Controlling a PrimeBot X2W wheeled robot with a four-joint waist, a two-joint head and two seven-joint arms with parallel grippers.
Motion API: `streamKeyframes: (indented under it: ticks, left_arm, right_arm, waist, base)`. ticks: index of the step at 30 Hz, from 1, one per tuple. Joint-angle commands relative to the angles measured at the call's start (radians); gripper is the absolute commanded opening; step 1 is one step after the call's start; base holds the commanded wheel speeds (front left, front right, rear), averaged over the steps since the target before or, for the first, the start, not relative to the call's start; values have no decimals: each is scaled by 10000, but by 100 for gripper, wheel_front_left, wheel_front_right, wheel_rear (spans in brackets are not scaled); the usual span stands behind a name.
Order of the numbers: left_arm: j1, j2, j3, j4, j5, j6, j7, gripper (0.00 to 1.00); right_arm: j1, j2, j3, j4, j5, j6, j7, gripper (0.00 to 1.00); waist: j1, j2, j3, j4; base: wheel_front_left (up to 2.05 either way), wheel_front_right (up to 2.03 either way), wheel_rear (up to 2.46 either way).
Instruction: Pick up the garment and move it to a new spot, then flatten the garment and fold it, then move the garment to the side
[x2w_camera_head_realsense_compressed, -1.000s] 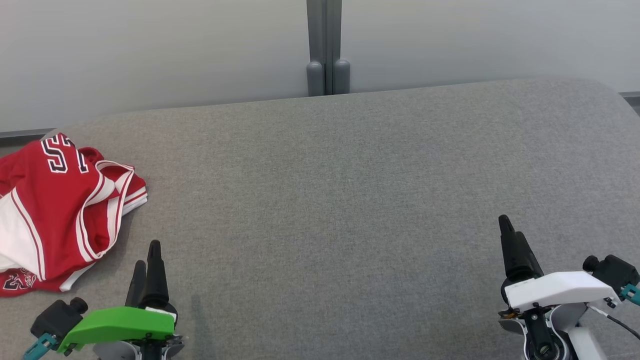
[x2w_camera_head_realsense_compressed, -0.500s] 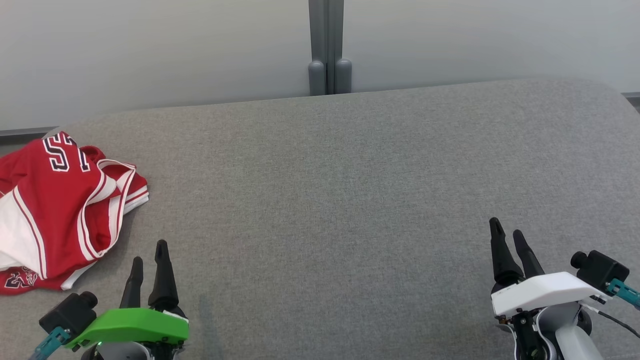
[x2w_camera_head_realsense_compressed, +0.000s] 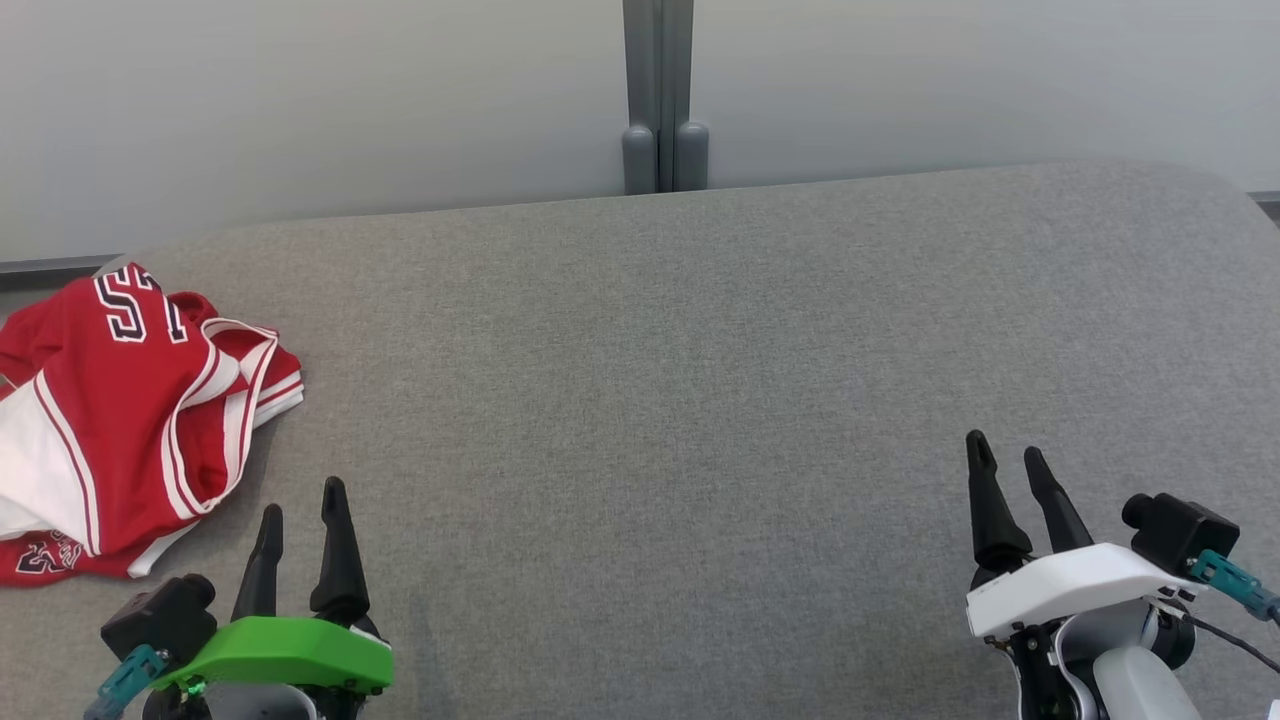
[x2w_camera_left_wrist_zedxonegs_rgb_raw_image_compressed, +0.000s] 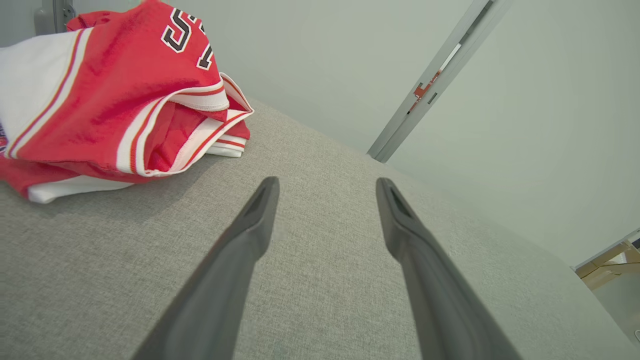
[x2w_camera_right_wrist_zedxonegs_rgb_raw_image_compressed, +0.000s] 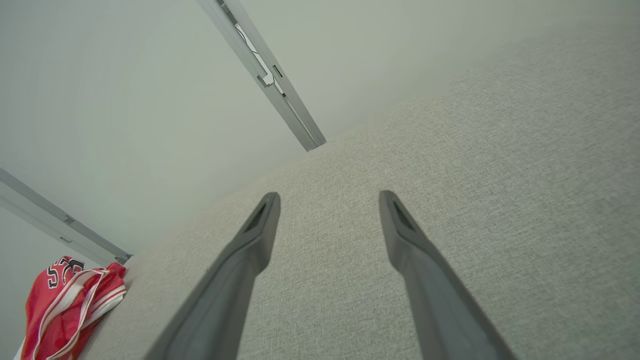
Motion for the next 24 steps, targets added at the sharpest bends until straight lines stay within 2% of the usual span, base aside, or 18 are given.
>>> streamKeyframes:
  ticks: [1,24]
  left_arm:
    - [36,89,-30,-113,334,36,-96,100]
    - [20,111,-179,-66,2299,129,-627,100]
  right_arm:
    - [-148,-54,28,-86,-293,2,-100,100]
    - [-198,-72,180,-37,-2345,3,-631,100]
  waist:
    - [0,0,2,7]
    - [0,0,72,75]
  base:
    - [0,0,0]
    - [0,0,0]
